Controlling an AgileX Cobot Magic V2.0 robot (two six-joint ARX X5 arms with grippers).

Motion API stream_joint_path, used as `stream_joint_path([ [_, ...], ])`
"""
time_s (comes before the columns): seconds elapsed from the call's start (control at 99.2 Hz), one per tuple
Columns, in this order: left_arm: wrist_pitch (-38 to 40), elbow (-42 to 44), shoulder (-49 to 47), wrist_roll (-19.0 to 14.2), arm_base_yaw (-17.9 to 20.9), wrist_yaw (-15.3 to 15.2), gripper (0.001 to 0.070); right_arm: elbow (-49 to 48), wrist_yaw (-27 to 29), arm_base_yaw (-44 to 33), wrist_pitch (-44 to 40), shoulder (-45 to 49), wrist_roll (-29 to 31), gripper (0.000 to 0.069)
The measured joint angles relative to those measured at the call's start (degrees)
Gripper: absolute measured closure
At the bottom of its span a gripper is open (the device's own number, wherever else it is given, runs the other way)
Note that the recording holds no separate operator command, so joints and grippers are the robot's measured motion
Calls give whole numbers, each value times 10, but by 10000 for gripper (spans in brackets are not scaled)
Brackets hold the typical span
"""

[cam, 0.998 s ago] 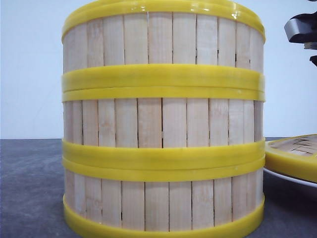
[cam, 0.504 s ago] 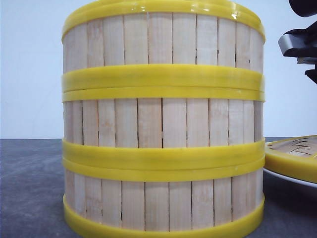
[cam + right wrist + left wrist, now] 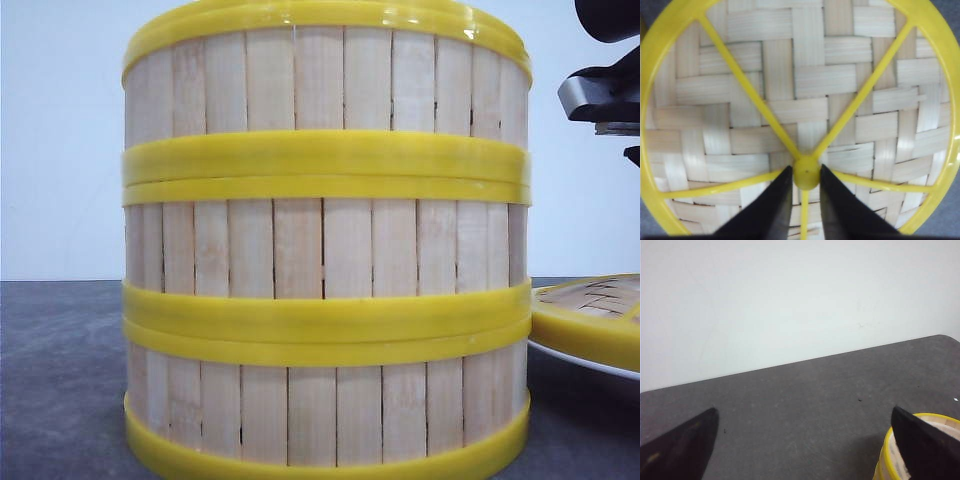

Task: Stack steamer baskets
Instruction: 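Grasp the woven bamboo lid rim on the plate with the right gripper, then carry the lid with the right gripper and set it on the stack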

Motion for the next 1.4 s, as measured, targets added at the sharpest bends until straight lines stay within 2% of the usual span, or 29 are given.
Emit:
stream_joint_path([
  [0.262,0,0,0,0,0,0,45,2,-4,0,-4,0,0,634],
  [0.444,0,0,0,0,0,0,45,37,-21,-1,-47,10,-2,635],
  [0.595,0,0,0,0,0,0,45,138,-18,0,-100,13,-9,637],
  [0.797,0,0,0,0,0,0,45,297,32,0,-155,13,-11,639],
  [0.877,0,0,0,0,0,0,45,350,36,0,-160,12,-11,639],
  [0.988,2,0,0,0,0,0,45,412,13,2,-159,12,-11,639],
  [1.099,6,0,0,0,0,0,45,452,-38,26,-159,12,-8,639],
  [1.21,10,0,0,0,0,0,45,460,-71,67,-158,12,0,639],
  [1.402,18,0,2,0,0,1,45,460,-90,143,-159,50,15,639],
])
